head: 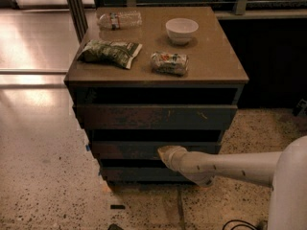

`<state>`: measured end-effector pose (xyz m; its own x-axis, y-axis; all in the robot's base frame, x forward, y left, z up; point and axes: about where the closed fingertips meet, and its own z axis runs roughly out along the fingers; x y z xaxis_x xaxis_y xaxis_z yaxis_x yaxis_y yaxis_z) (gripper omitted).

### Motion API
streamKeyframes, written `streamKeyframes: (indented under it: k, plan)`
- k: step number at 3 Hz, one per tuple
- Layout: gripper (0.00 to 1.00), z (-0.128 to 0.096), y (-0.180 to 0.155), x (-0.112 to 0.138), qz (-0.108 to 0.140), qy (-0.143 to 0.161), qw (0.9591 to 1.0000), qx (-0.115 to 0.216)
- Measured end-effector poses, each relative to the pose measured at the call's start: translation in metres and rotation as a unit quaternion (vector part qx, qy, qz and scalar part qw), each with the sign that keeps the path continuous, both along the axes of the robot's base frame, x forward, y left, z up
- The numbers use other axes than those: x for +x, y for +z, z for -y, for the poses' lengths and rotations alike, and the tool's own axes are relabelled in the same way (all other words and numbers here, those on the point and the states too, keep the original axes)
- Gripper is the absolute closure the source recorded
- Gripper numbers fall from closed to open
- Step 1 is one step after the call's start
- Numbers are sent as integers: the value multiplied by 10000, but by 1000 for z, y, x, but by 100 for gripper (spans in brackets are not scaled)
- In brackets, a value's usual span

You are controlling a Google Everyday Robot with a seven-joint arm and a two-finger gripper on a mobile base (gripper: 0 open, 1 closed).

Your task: Close middle drawer

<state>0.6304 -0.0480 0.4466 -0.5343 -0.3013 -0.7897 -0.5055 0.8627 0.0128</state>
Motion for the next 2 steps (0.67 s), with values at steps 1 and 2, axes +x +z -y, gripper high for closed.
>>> streamKeyframes:
  k: [1, 2]
  plan:
    - [100, 0, 0, 0, 1, -1, 10000, -1]
    - [100, 12, 15, -3, 140, -117, 9997, -137]
